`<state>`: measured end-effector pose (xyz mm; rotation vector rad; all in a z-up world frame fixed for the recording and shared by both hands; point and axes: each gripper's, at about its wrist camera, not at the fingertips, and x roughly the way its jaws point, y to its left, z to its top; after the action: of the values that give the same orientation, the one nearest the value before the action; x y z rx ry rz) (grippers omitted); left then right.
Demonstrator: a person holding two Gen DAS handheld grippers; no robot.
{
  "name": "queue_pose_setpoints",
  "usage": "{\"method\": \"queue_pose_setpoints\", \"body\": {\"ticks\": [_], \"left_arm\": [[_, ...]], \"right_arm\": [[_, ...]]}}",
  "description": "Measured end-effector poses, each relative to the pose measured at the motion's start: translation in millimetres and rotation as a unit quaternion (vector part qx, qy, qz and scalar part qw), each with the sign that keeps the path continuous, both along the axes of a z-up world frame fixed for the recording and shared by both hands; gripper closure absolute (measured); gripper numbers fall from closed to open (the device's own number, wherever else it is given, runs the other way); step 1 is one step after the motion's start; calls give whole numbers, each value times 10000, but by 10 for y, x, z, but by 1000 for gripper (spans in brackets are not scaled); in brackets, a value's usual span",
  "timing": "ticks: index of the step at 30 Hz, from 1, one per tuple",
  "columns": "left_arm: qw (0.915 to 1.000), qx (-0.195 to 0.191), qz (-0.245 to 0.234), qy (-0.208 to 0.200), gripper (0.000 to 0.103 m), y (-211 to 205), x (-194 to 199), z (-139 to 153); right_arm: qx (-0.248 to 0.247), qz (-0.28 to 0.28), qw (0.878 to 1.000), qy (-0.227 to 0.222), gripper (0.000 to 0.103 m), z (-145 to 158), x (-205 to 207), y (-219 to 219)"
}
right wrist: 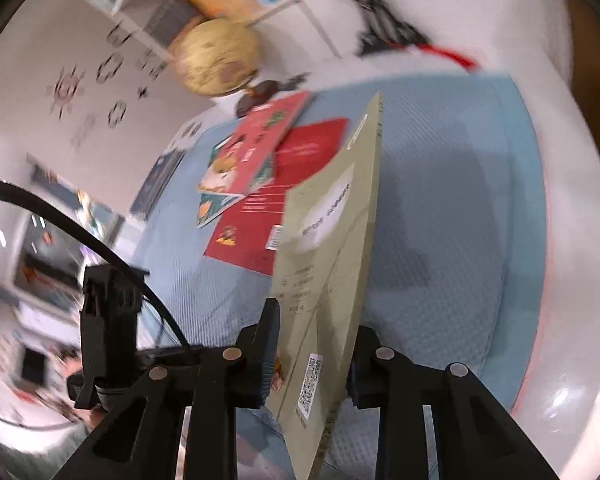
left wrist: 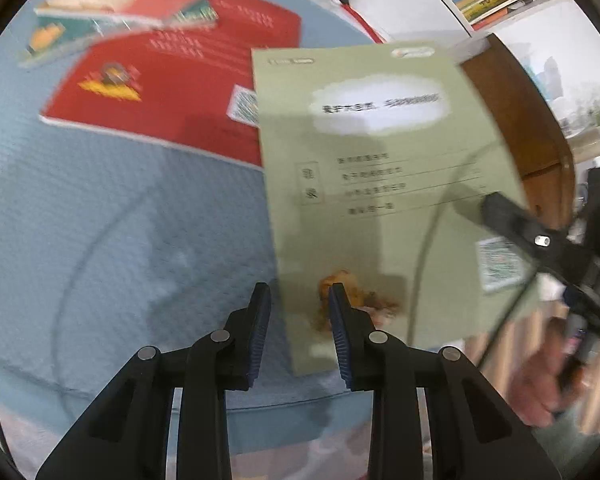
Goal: Organize books
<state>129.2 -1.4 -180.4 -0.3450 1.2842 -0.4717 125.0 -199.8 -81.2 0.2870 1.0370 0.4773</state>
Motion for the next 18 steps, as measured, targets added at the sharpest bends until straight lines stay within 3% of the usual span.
{"method": "queue_pose_setpoints", "body": {"ticks": [5, 10, 14, 18], "left_arm": [[9986, 325, 242, -340, 76, 155, -19, 194], [9964, 155, 704, -446, 76, 530, -104, 352], [9935, -137, 1034, -456, 76, 890, -177, 471], [9894, -183, 1335, -547, 76, 1213, -314, 530]], "right_arm": [[-436, 490, 9974, -308, 75, 242, -85, 455], [-537, 995, 9928, -389, 75, 370, -89, 912], [-305, 1364, 9899, -254, 73, 376, -48, 1207], [191, 1660, 9859, 17, 68, 303, -31, 1423]]}}
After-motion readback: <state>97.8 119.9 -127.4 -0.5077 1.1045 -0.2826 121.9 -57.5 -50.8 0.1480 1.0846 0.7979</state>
